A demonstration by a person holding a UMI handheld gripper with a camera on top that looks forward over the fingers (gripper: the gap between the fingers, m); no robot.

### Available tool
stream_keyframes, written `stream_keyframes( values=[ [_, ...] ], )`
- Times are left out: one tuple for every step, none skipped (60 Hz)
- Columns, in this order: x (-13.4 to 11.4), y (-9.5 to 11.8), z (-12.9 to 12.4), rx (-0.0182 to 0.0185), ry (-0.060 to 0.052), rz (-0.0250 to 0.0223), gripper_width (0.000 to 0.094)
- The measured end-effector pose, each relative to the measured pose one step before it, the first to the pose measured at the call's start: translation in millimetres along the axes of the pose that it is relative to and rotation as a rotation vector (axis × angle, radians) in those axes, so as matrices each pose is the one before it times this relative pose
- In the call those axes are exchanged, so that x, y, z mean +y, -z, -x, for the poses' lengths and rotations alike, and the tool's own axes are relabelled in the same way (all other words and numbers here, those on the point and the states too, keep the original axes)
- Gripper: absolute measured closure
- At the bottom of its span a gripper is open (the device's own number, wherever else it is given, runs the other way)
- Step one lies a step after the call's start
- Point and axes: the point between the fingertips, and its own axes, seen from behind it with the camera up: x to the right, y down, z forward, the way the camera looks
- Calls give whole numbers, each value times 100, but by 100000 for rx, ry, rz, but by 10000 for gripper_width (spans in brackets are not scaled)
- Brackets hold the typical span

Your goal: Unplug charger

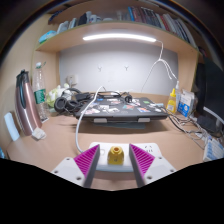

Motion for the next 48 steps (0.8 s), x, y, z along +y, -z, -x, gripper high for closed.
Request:
stream_keyframes(
  values=[
    [136, -143, 8, 168, 74, 598, 276],
    [-66, -41, 104, -263, -407, 30, 350],
    [-87, -83, -4, 15, -327, -137, 422],
    [30, -100, -178, 681, -441, 231, 494],
    [-242, -322, -317, 1496, -885, -309, 565],
    [1, 166, -43, -215, -1795, -296, 627],
    [134, 57, -29, 349, -2116, 626, 636],
    [-64, 45, -16, 87, -1869, 110, 662],
    [-1, 0, 28, 104, -1262, 305, 677],
    [22, 4, 3, 173, -47, 434, 696],
    [-34, 14, -19, 49, 782, 220, 708],
    [-56, -5, -6, 67, 1151, -67, 729],
    [18, -302, 118, 207, 536, -729, 742],
    [-122, 62, -69, -222, 595, -545, 756],
    [-121, -11, -39, -276, -19, -795, 758],
    [-106, 14, -15, -362, -562, -306, 785],
    [99, 26, 26, -586, -754, 644, 796],
    [-143, -10, -18, -519, -988, -410, 805],
    [35, -144, 137, -679, -1251, 72, 806],
    [-30, -17, 25, -662, -415, 67, 809],
    [16, -16, 28, -590, 364, 309, 810],
    [25, 14, 41, -529, 729, 440, 811],
    [8, 34, 5, -434, 803, 391, 811],
    [28, 19, 20, -361, 429, 342, 812],
    [4, 36, 26, -310, 208, 207, 813],
    [-3, 30, 21, -259, 237, 144, 815],
    [-14, 36, 1, -169, 366, 94, 816],
    [-36, 69, -51, -146, 489, 280, 818],
    [8, 34, 30, 129, 313, -55, 818],
    [1, -12, -7, 162, 0, -58, 818],
    [-20, 23, -72, 184, -104, -218, 819],
    [-17, -50, 45, 384, 64, -106, 819],
    [-7, -12, -10, 274, 270, -90, 819],
    [-20, -13, -9, 331, 202, -84, 819],
    [5, -32, 1, 296, 124, -1, 819],
    [-16, 42, -45, 127, 260, -32, 819],
    [-23, -37, 60, 218, 267, 95, 820],
    [-1, 1, -8, 16, 69, 97, 819],
    [1, -2, 4, -77, -231, 168, 819],
    [16, -6, 30, -193, -297, 296, 819],
    [17, 1, 8, -299, -225, 378, 819],
    [6, 67, -45, -444, -333, 352, 819],
    [19, -8, 42, -158, -568, 398, 819],
    [7, 44, -9, -111, -556, 259, 820],
    [-4, 33, -2, -7, -270, 153, 819],
    [-20, 33, -8, 75, 280, 16, 822],
    [-23, 51, -10, 141, 636, -5, 822],
    [5, 39, 10, 241, 900, 78, 822]
  ],
)
